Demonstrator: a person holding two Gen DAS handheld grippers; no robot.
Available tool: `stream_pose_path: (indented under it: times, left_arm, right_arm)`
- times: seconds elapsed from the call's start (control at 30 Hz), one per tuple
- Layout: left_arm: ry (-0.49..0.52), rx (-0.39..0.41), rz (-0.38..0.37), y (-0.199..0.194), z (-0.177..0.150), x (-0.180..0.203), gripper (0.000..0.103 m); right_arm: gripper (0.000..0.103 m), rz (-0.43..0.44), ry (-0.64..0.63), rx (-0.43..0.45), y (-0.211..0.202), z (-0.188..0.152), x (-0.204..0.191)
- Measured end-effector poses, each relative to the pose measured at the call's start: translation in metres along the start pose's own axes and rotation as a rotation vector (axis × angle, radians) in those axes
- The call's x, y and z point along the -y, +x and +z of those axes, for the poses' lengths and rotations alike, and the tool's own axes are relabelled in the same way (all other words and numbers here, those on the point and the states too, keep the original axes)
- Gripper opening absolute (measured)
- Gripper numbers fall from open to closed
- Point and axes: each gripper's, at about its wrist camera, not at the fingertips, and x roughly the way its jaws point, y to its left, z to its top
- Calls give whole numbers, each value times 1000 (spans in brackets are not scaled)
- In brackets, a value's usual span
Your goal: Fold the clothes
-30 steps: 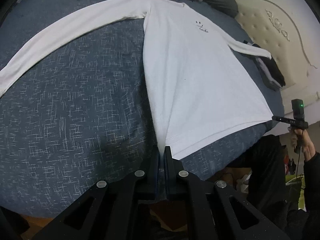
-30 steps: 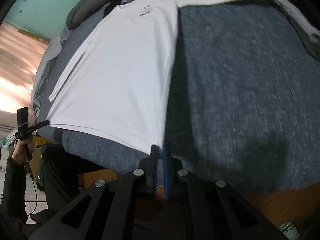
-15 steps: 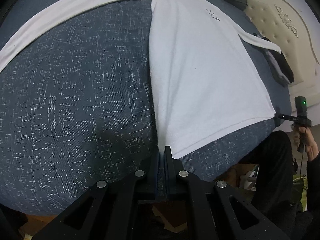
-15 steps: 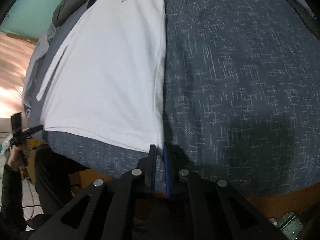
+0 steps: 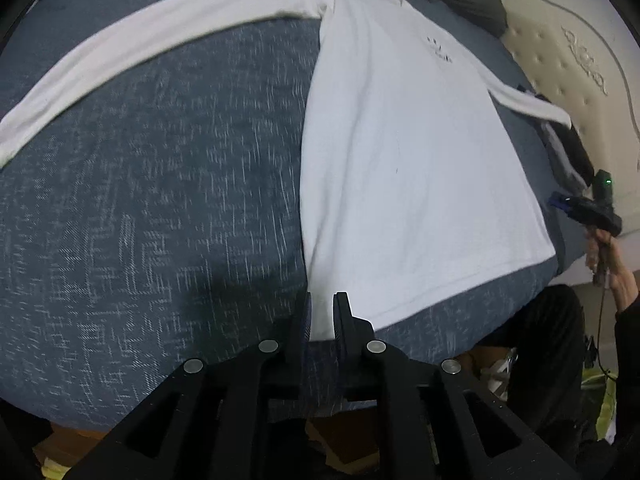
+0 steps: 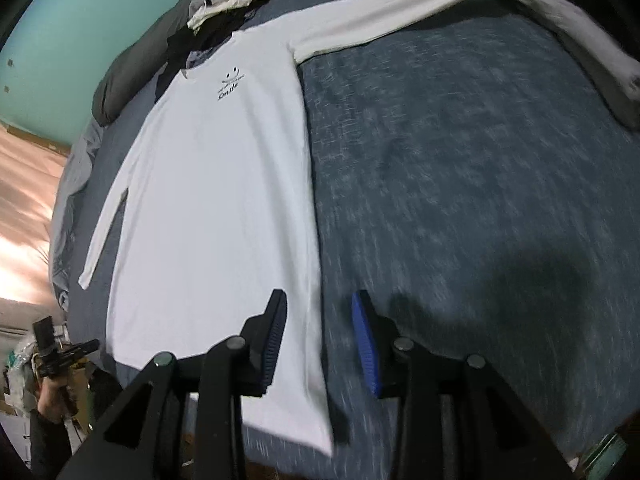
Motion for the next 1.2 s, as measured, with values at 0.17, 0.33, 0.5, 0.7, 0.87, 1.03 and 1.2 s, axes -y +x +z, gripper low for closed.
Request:
stream_pose_path:
  times: [0.17,0.33,0.5,0.7,0.87,1.03,1.2]
  left_arm:
    - [-19,32,-5,-14,6,-8,13]
    - [-33,35,0,-11,13,-11,14]
    - [-42,33,-2,-2,21,-11,14]
    - [-46,34,-10,3,26,-8,14]
    - [-26,39,-16,-1,30,2,14]
    - [-19,51,-22,-7,31,4,14]
    - [-28,52,-30,-5,31,4,14]
  right_arm:
    - [34,-30,-28,-28,12,23,9]
    - [15,-48,-53,-40,27,31,10]
    - [2,-58,-68,-46,38,38,13]
    - [1,-31,-38,-24,34,38,27]
    - [3,-9,-32,-45,35,39,29]
    - [36,34,-29,-82,24,27,33]
    - [18,-3,-84,-138,26,12,31]
